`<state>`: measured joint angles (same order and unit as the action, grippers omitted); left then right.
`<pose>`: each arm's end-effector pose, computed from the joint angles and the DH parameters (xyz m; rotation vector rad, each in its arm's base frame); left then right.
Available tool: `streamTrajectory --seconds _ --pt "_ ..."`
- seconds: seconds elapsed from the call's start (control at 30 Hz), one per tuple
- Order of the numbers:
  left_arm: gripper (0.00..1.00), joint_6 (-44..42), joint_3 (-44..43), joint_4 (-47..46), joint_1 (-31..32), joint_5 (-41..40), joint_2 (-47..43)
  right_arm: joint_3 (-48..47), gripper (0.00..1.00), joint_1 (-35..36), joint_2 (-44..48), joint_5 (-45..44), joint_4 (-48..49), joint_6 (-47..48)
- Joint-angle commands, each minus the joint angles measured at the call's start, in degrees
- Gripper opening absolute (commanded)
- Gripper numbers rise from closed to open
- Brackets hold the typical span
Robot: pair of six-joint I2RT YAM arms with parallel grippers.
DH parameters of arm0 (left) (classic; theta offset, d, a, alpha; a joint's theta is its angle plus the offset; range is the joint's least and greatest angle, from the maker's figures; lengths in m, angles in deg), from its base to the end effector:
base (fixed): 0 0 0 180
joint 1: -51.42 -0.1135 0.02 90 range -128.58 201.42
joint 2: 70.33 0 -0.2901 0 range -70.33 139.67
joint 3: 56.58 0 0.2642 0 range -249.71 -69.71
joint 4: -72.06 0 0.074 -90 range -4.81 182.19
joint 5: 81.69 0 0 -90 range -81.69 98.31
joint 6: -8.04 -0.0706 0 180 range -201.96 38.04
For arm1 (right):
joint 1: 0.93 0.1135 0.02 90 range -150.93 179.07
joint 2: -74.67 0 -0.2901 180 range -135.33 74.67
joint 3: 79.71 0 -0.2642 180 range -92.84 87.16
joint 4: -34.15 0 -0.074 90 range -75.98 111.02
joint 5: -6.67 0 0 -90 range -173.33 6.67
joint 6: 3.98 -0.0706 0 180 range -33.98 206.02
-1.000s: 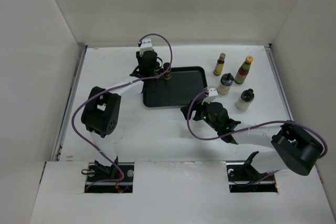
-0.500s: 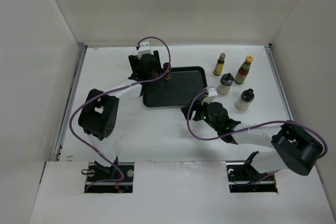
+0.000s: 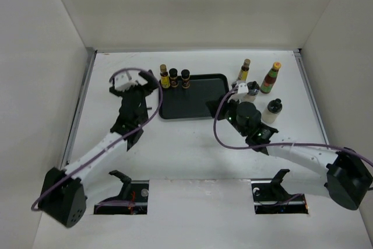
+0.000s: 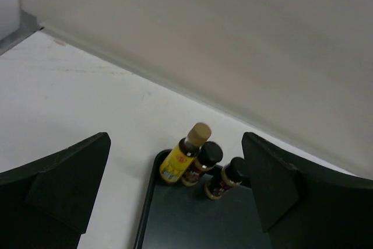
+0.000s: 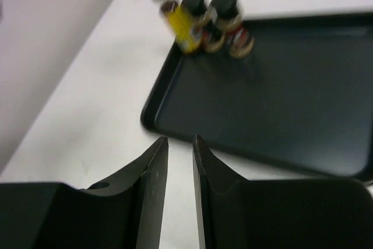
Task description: Organize the condiment bottles
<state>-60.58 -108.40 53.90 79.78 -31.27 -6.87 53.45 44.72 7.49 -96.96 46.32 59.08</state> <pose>0.2649 -0.0919 0.3343 -0.4710 1.4097 -0.1997 0.2191 0.2003 0.2688 -0.1060 1.7621 0.7317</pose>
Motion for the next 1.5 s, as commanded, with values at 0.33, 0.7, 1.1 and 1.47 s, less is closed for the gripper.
streamTrajectory --seconds 0.33,0.7,1.1,1.47 --pt "1.0 16.58 33.42 0.27 8.07 -15.98 -30.42 -33.14 0.58 -21.42 -16.74 -11.42 -22.13 12.52" --pt "1.0 18.07 33.86 -1.84 6.67 -14.13 -24.97 -48.11 0.71 -28.82 -32.83 -13.0 -28.64 13.05" --pt "1.0 19.75 34.13 -5.8 6.49 -13.07 -18.82 -51.54 0.62 -32.16 -38.82 -8.96 -26.8 13.31" --pt "1.0 19.57 34.39 -6.94 5.52 -10.53 -18.55 -54.79 0.42 -33.39 -43.04 -7.46 -26.88 14.11"
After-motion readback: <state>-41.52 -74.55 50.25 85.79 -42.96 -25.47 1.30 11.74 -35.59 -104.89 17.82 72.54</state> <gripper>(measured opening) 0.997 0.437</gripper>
